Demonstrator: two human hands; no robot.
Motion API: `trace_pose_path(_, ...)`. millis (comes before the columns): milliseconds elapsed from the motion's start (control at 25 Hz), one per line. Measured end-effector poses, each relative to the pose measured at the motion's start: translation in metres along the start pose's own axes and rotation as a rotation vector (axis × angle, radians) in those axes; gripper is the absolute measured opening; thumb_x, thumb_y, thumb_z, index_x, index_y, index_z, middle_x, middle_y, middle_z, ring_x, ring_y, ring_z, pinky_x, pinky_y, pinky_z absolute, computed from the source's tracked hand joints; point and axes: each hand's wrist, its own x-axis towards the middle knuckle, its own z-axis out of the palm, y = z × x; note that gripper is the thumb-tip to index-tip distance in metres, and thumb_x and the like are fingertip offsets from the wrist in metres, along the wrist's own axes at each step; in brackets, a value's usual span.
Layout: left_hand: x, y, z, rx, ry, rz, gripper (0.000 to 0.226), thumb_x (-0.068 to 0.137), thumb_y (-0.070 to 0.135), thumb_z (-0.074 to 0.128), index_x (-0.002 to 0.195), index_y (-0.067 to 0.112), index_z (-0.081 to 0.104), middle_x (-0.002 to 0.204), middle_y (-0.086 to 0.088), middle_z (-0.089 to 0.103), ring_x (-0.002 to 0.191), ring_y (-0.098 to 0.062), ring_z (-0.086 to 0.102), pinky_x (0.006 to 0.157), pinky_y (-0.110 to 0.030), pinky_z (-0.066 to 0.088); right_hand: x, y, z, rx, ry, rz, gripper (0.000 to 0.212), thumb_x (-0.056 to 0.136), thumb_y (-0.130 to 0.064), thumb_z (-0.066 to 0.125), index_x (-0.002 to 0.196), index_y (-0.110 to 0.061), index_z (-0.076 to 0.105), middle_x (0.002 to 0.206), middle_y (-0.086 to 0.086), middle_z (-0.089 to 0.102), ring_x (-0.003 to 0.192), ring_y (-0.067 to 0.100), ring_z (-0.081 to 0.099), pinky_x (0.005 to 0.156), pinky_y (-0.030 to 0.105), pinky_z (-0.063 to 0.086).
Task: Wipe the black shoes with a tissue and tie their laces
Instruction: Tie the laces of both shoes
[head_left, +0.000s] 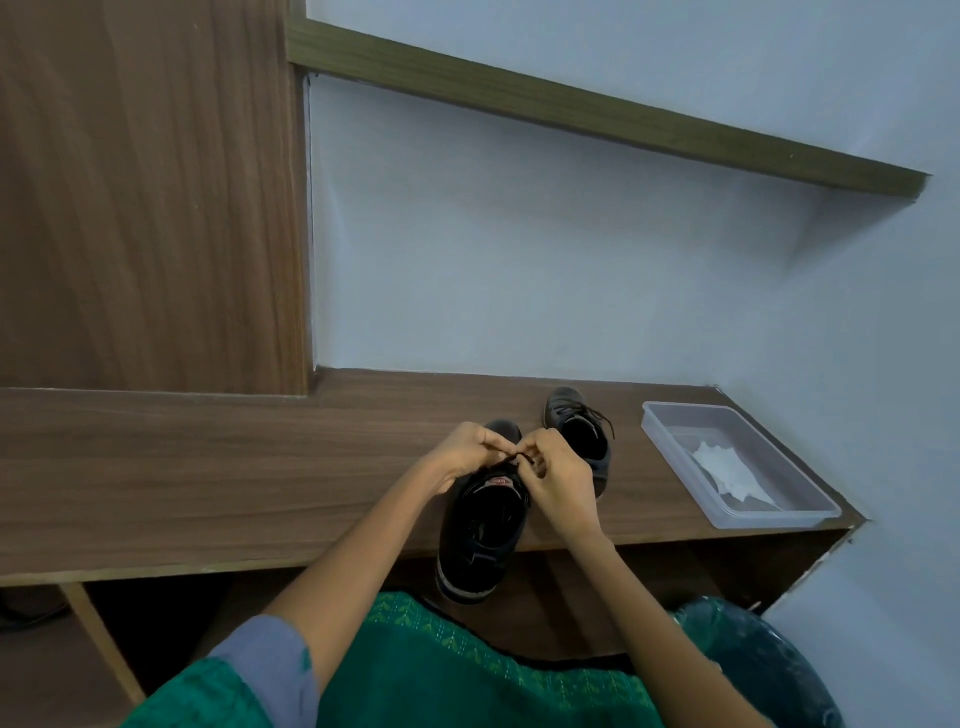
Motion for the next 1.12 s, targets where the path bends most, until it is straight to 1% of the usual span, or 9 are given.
trace_pose_path(160, -0.002, 0.0, -0.004, -0.083, -0.049, -0.013, 0.021, 0.087, -0.005, 0.054, 0.082, 0.013, 0.062, 0.081, -0.004, 0.063, 0.076, -0.011, 0.056, 0.072, -0.019, 0.046, 0.001, -0.001, 0.005, -0.04, -0.013, -0.039, 0.01, 0.082, -0.009, 0.065, 0.09, -0.012, 0.061, 0.085, -0.006, 0.056, 0.07, 0.005, 0.051, 0.062, 0.02, 0.039)
trace_pose_path(240, -0.003, -0.003, -0.006, -0.146, -0.066, -0.008, 0.016, 0.086, -0.004, 0.057, 0.09, 0.009, 0.065, 0.084, -0.004, 0.065, 0.078, -0.009, 0.059, 0.072, -0.014, 0.049, 0.0, 0.001, 0.007, -0.015, 0.001, -0.004, 0.01, 0.082, -0.008, 0.065, 0.09, -0.012, 0.06, 0.083, -0.01, 0.053, 0.07, 0.004, 0.05, 0.063, 0.018, 0.039)
trace_pose_path(360, -0.003, -0.01, -0.006, -0.246, 0.004, -0.003, 0.023, 0.085, -0.003, 0.059, 0.107, -0.002, 0.066, 0.092, -0.007, 0.068, 0.084, -0.011, 0.062, 0.075, -0.016, 0.051, -0.002, 0.002, 0.009, 0.108, 0.024, 0.075, 0.008, 0.083, -0.01, 0.067, 0.089, -0.013, 0.062, 0.08, -0.01, 0.057, 0.071, 0.003, 0.056, 0.066, 0.013, 0.045)
trace_pose_path(480, -0.005, -0.014, -0.007, -0.183, 0.13, 0.034, 0.021, 0.087, -0.004, 0.057, 0.105, -0.004, 0.067, 0.096, -0.011, 0.068, 0.084, -0.011, 0.062, 0.081, -0.018, 0.051, -0.007, 0.003, 0.004, 0.291, 0.05, 0.236, 0.009, 0.081, -0.01, 0.07, 0.088, -0.013, 0.068, 0.076, -0.012, 0.064, 0.076, -0.007, 0.062, 0.069, 0.005, 0.046)
trace_pose_path(560, -0.008, -0.017, -0.009, -0.088, 0.16, 0.07, 0.02, 0.087, -0.005, 0.056, 0.102, -0.001, 0.068, 0.09, -0.007, 0.068, 0.081, -0.007, 0.06, 0.08, -0.016, 0.049, -0.011, 0.007, -0.002, 0.357, 0.06, 0.362, 0.01, 0.08, -0.01, 0.071, 0.085, -0.017, 0.067, 0.075, -0.007, 0.067, 0.072, -0.004, 0.063, 0.069, 0.008, 0.048)
trace_pose_path(640, -0.009, -0.019, -0.009, -0.023, 0.186, 0.08, 0.022, 0.086, -0.007, 0.054, 0.099, 0.004, 0.069, 0.075, -0.001, 0.06, 0.074, -0.005, 0.055, 0.074, -0.014, 0.045, -0.016, 0.011, -0.006, 0.405, 0.046, 0.481, 0.014, 0.081, -0.011, 0.07, 0.08, -0.022, 0.063, 0.073, -0.001, 0.07, 0.07, 0.006, 0.066, 0.072, 0.019, 0.052)
trace_pose_path(800, -0.012, -0.021, 0.0, -0.013, 0.332, 0.076, 0.028, 0.083, -0.014, 0.05, 0.086, 0.011, 0.064, 0.063, 0.0, 0.049, 0.064, -0.009, 0.049, 0.068, -0.017, 0.042, -0.021, 0.01, -0.008, 0.527, 0.026, 0.645, 0.018, 0.084, -0.006, 0.065, 0.077, -0.018, 0.054, 0.07, 0.004, 0.065, 0.065, 0.015, 0.068, 0.073, 0.031, 0.058)
trace_pose_path(1000, -0.01, -0.024, 0.0, -0.033, 0.402, 0.003, 0.034, 0.081, -0.014, 0.051, 0.07, 0.018, 0.054, 0.059, -0.002, 0.048, 0.068, -0.018, 0.053, 0.083, -0.034, 0.05, -0.017, 0.017, -0.01, 0.501, 0.014, 0.729, 0.024, 0.085, -0.006, 0.065, 0.074, -0.016, 0.046, 0.066, 0.0, 0.062, 0.064, 0.013, 0.066, 0.076, 0.035, 0.058)
trace_pose_path(1120, -0.008, -0.023, 0.001, -0.017, 0.441, -0.028, 0.033, 0.081, -0.012, 0.053, 0.068, 0.018, 0.053, 0.059, -0.001, 0.048, 0.074, -0.022, 0.053, 0.079, -0.033, 0.048, -0.019, 0.016, -0.008, 0.5, -0.008, 0.761, 0.022, 0.085, -0.006, 0.065, 0.074, -0.016, 0.049, 0.067, 0.0, 0.061, 0.065, 0.012, 0.064, 0.076, 0.034, 0.058)
